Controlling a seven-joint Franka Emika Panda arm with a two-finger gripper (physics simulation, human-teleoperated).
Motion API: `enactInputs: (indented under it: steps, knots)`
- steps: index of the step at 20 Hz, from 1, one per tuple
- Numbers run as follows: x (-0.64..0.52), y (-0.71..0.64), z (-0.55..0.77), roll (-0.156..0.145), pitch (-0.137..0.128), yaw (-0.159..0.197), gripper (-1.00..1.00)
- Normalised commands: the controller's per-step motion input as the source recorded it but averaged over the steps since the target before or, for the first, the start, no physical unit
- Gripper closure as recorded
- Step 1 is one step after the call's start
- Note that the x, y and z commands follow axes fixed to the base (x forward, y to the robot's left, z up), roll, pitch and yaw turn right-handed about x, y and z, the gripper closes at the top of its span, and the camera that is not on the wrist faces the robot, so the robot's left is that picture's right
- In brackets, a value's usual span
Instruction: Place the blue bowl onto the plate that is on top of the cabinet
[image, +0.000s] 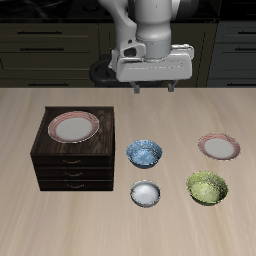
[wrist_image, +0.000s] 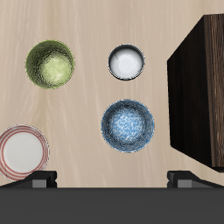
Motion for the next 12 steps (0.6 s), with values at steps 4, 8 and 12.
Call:
enactInputs:
  steps: [4, 8, 12]
  knots:
    - [-0.07, 0.19, -0.24, 0.015, 0.009, 0.005, -1.0]
    - [-0.03, 0.12, -0.28, 0.004, 0.018, -0.017, -1.0]
    - [0.05, -0.04, -0.18, -0.019, -0.001, -0.001, -1.0]
